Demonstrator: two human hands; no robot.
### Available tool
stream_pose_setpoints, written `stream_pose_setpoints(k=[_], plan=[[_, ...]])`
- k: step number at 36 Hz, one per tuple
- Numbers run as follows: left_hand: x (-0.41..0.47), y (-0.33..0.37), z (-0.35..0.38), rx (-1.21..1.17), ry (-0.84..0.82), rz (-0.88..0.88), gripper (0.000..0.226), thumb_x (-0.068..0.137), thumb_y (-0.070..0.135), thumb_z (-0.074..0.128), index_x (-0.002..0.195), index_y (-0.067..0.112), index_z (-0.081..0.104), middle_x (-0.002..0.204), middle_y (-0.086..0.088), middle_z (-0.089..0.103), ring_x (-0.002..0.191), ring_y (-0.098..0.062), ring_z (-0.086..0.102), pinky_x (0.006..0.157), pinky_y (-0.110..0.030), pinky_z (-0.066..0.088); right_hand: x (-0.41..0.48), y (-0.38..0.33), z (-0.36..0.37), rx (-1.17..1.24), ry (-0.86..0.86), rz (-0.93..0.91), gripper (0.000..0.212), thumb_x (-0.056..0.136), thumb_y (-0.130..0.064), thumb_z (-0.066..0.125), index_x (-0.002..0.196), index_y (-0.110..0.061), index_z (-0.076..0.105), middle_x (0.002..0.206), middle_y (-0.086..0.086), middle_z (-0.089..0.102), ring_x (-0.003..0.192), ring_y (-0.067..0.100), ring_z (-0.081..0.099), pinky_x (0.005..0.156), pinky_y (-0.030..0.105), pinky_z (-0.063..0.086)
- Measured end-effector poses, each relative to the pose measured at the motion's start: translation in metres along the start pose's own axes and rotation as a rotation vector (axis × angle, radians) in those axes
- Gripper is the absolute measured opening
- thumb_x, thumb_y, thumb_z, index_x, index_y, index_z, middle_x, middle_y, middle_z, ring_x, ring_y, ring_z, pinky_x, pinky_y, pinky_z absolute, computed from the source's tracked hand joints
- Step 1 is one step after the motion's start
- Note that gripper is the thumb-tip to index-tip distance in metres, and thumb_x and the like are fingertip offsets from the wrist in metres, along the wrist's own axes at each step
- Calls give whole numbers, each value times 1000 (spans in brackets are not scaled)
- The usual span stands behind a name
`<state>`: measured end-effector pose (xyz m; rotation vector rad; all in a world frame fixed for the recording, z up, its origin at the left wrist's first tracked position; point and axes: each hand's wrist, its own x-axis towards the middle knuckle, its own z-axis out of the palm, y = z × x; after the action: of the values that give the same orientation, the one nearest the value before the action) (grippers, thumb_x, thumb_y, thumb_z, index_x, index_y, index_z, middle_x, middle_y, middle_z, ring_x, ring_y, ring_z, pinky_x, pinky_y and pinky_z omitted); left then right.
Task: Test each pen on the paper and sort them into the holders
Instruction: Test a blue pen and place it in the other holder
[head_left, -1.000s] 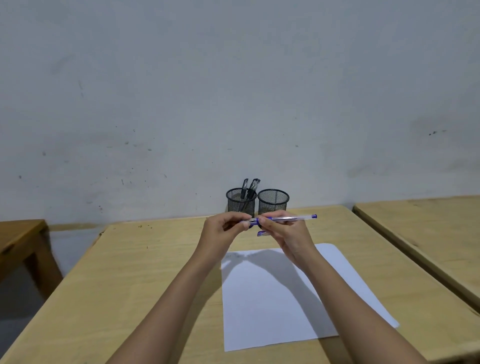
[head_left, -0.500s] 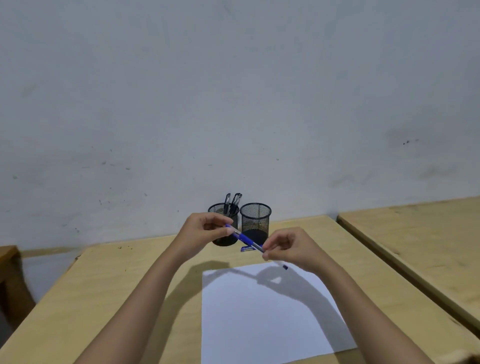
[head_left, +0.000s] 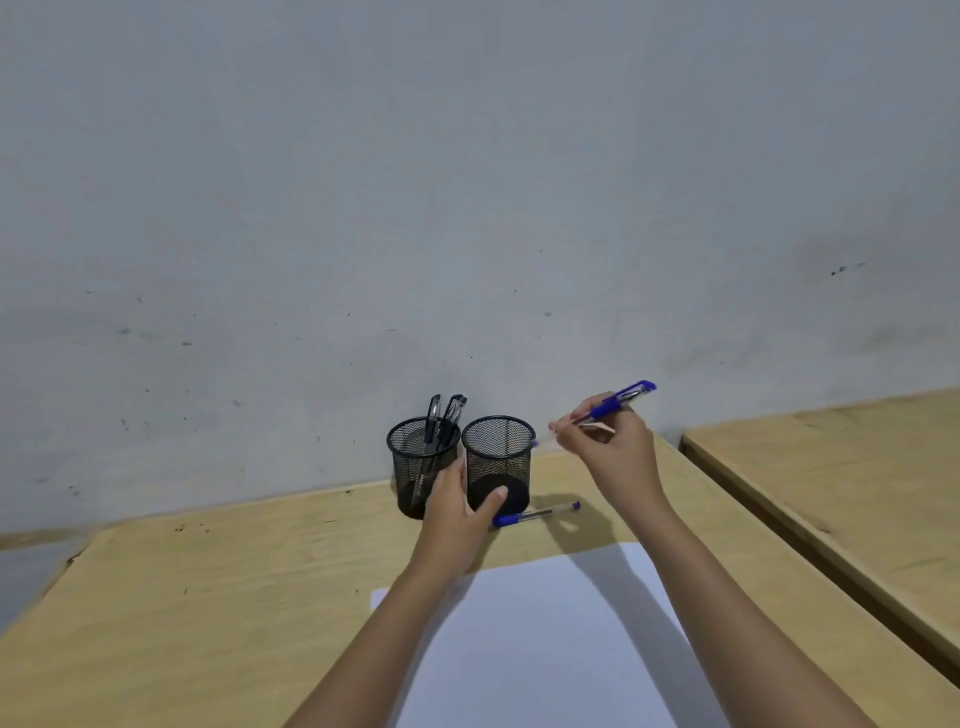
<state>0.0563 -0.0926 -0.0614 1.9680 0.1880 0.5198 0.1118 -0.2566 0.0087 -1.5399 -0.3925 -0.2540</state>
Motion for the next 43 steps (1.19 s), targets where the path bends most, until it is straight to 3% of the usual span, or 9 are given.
stream_pose_setpoints(k=[5, 9, 11, 17, 24, 30, 34, 39, 43], plan=[[12, -11, 15, 6, 44, 32, 73, 81, 33, 67, 142, 16, 31, 139, -1, 44, 130, -13, 41, 110, -38, 35, 22, 14, 18, -100, 35, -28, 16, 76, -9, 72, 78, -17, 58, 78, -2, 67, 71, 0, 65, 71, 12, 50], [19, -14, 23, -6, 88, 57, 72, 83, 30, 66, 143, 16, 28, 143, -1, 41, 133, -13, 37, 112, -39, 32, 37, 27, 27, -174, -4, 1, 18, 77, -14, 72, 69, -23, 58, 72, 0, 67, 77, 19, 68, 78, 31, 54], [23, -17, 26, 1, 107, 68, 71, 83, 32, 65, 143, 18, 28, 142, -1, 42, 132, -14, 38, 111, -40, 33, 42, 31, 28, -223, -37, 12, 16, 79, -16, 70, 69, -21, 59, 70, 1, 66, 76, 22, 67, 77, 33, 54], [28, -22, 33, 5, 122, 82, 75, 84, 33, 65, 145, 17, 25, 143, -2, 42, 132, -14, 39, 111, -38, 34, 50, 38, 29, -335, -120, 63, 8, 78, -16, 71, 80, -11, 65, 71, 0, 64, 67, 11, 59, 64, 16, 45], [31, -26, 33, 3, 122, 119, 75, 83, 38, 65, 144, 20, 26, 142, 0, 43, 132, -13, 39, 110, -38, 35, 58, 44, 36, -409, -182, 87, 7, 76, -9, 70, 79, -11, 63, 68, -1, 59, 60, 2, 52, 51, 1, 38], [32, -31, 34, -11, 105, 92, 81, 77, 54, 60, 144, 24, 26, 142, 1, 44, 132, -13, 41, 108, -41, 38, 60, 46, 36, -440, -198, 79, 16, 74, -10, 73, 83, -14, 60, 73, 3, 58, 58, 4, 48, 49, 6, 38], [33, -32, 34, -7, 96, 113, 76, 81, 45, 63, 144, 23, 26, 141, 2, 44, 131, -12, 41, 109, -41, 37, 58, 44, 33, -413, -201, 92, 21, 72, -9, 75, 87, -10, 60, 72, 2, 54, 59, 8, 46, 61, 18, 41], [35, -35, 31, -11, 67, 94, 84, 75, 58, 59, 144, 26, 24, 143, 2, 43, 133, -13, 40, 109, -42, 37, 47, 43, 21, -276, -186, 121, 22, 74, -8, 74, 88, -12, 57, 76, -6, 56, 66, 8, 54, 64, 7, 45], [37, -39, 29, -7, 43, 81, 83, 74, 60, 59, 143, 28, 25, 141, 1, 45, 130, -15, 44, 107, -43, 40, 33, 56, 5, -167, -165, 160, 14, 79, -8, 70, 87, -15, 60, 80, 1, 59, 74, 16, 58, 79, 31, 53]])
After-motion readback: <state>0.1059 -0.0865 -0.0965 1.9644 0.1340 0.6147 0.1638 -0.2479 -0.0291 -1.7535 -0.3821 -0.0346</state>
